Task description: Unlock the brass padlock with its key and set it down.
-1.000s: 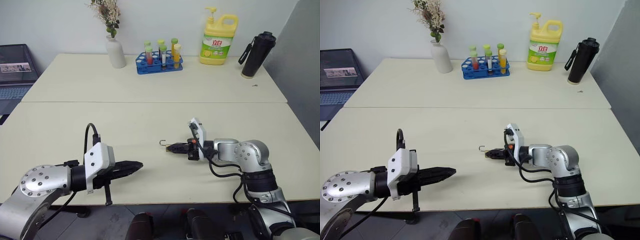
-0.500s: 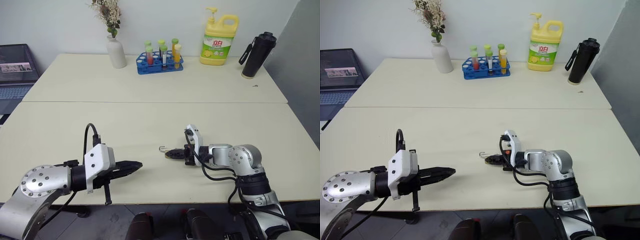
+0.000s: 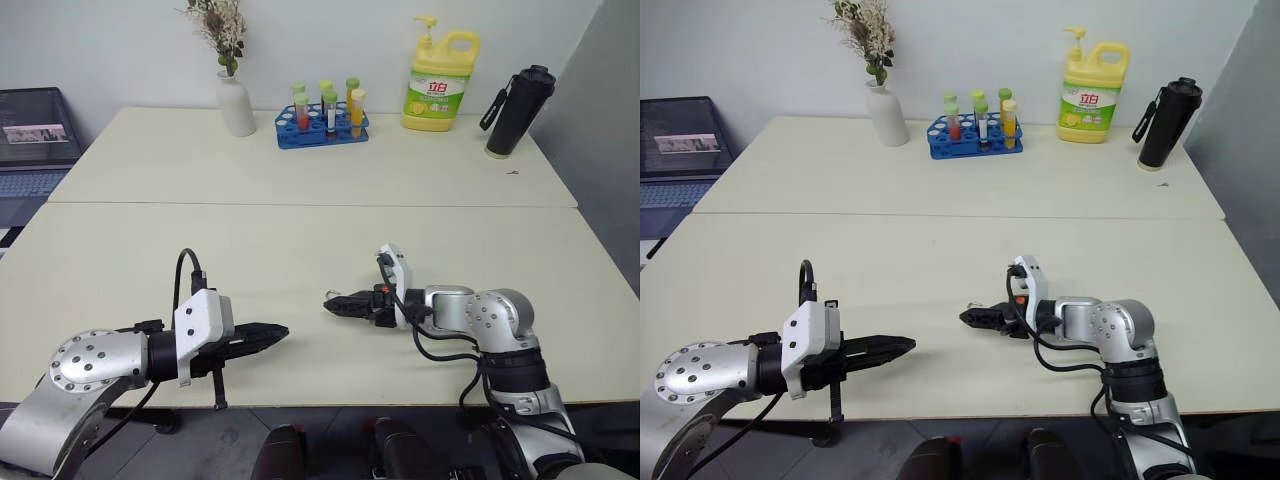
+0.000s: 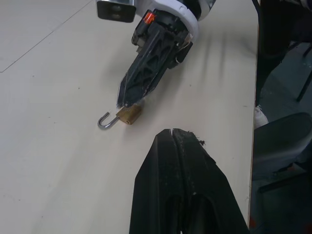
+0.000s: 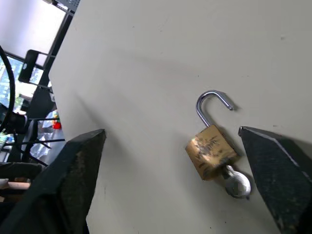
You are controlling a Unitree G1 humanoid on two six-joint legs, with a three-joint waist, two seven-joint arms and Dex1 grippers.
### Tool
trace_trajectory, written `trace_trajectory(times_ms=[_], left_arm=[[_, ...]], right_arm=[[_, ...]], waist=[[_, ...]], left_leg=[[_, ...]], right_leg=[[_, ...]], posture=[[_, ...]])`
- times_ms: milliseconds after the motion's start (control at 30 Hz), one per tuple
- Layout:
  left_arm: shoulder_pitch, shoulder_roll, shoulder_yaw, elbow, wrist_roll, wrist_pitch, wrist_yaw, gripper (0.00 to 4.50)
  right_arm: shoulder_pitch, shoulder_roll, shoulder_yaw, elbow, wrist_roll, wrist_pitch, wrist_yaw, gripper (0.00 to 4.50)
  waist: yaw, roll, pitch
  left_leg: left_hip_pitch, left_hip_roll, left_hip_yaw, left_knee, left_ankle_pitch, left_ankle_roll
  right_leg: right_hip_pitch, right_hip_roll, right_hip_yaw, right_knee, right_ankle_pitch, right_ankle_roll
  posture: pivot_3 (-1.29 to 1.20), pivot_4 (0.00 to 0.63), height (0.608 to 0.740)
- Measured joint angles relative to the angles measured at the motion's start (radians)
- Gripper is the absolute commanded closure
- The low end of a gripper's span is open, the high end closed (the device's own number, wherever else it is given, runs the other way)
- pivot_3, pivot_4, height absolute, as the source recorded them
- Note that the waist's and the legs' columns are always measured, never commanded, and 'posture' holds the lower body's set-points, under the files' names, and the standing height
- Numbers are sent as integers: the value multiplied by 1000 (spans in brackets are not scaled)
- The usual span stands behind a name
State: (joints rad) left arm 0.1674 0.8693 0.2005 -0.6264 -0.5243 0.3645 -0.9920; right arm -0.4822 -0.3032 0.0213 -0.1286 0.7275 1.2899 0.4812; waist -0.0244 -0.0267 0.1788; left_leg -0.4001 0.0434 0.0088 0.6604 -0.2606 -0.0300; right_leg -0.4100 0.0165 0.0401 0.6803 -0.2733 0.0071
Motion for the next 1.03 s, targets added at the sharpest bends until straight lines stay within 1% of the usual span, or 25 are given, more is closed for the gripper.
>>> trace_trajectory(times_ms=[133,200,233,267,300,400,500,600,667,767,1033], left_arm=[[1,-2,0,7,0,-1,-1,4500],[5,-2,2,7,0,-1,-2,4500],[12,-1,6,9,4,-3,-2,4144],[22,0,16,16,18,-8,-2,3969],[25,3,32,30,28,-14,-2,3684],[27,10,57,46,41,-27,-5,2725],[33,11,63,56,93,-66,3,1781],[43,12,74,55,133,-58,38,1781],[67,18,75,36,142,-17,57,1781],[94,36,75,26,167,-2,61,1781],[89,36,75,-12,133,37,60,1781]], right_arm=[[43,-196,49,-52,-69,-128,113,37],[69,-299,111,-71,-134,-265,221,37],[83,-348,135,-72,-169,-345,289,0],[94,-398,158,-68,-208,-452,371,0],[100,-430,165,-61,-239,-549,442,0],[98,-440,169,-55,-278,-694,539,0],[84,-440,181,-40,-303,-790,615,0],[46,-443,182,-40,-315,-862,683,0],[39,-444,184,-41,-325,-897,716,0],[40,-439,199,-32,-354,-934,731,0],[40,-428,199,-21,-355,-931,734,0]], waist=[[-5,0,0],[-7,0,0],[-9,1,1],[-11,1,1],[-12,1,1],[-13,1,1],[-11,1,1],[-9,1,1],[-8,1,2],[-7,1,2],[-6,1,2]], left_leg=[[0,1,1,-1,0,0],[0,2,1,-1,0,0],[0,2,1,-2,0,0],[0,3,1,-2,0,0],[1,3,1,-2,0,0],[1,4,0,-2,0,0],[1,4,0,-1,0,0],[1,4,1,-1,0,0],[1,3,1,-1,0,0],[1,3,1,-1,0,0],[1,3,1,0,0,0]], right_leg=[[-1,0,1,-1,0,0],[-1,1,0,-1,0,0],[-1,1,0,-1,-1,-1],[-2,2,1,0,-1,-1],[-2,3,0,0,-1,-1],[-1,6,0,0,-1,-1],[-1,5,1,1,-1,-1],[-1,4,1,0,-1,-1],[-1,2,1,0,-1,-1],[-1,1,1,0,-1,-1],[0,1,0,1,0,-1]], posture=[[0,150,740],[0,150,740],[0,150,740],[0,150,740],[0,150,740],[0,150,740],[0,150,740],[0,150,740],[0,150,740],[0,150,740],[0,150,740]])
